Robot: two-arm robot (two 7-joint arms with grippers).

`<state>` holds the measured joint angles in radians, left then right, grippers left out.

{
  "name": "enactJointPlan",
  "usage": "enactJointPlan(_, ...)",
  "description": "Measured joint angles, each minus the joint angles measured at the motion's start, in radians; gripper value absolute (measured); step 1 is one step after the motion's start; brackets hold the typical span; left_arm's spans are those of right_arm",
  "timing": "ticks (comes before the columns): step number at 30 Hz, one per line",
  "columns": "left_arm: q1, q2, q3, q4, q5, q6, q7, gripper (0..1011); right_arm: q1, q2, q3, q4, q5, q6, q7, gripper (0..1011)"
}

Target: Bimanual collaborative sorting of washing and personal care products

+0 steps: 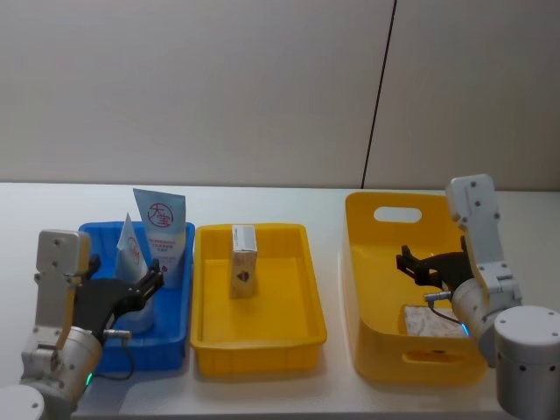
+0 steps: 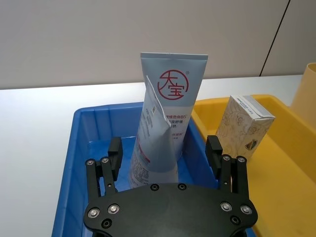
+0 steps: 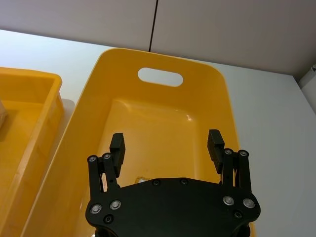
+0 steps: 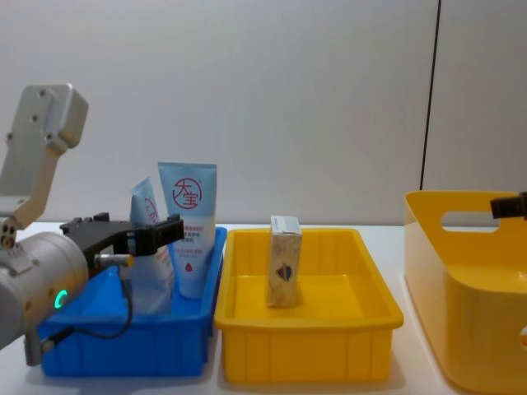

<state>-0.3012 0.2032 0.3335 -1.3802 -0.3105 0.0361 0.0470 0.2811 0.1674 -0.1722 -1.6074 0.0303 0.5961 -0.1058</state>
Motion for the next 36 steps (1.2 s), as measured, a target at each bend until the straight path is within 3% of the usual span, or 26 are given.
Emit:
enactJointPlan(16, -0.095, -0.026, 0.006, 0.147, 0.012, 0.004, -0.05, 1001, 0.0, 0.0, 0.0, 0.0, 0.0, 0.0, 0.0, 1004)
enactJointPlan(30, -0.142, -0.039, 0.007, 0.224, 0.031, 0.001, -0.063, 1002, 0.0, 0.0, 0.0, 0.0, 0.0, 0.0, 0.0, 1004)
enactJointPlan(36, -0.152, -0.042, 0.007, 0.24, 0.036, -0.002, -0.066, 870, 0.0, 0.0, 0.0, 0.0, 0.0, 0.0, 0.0, 1004)
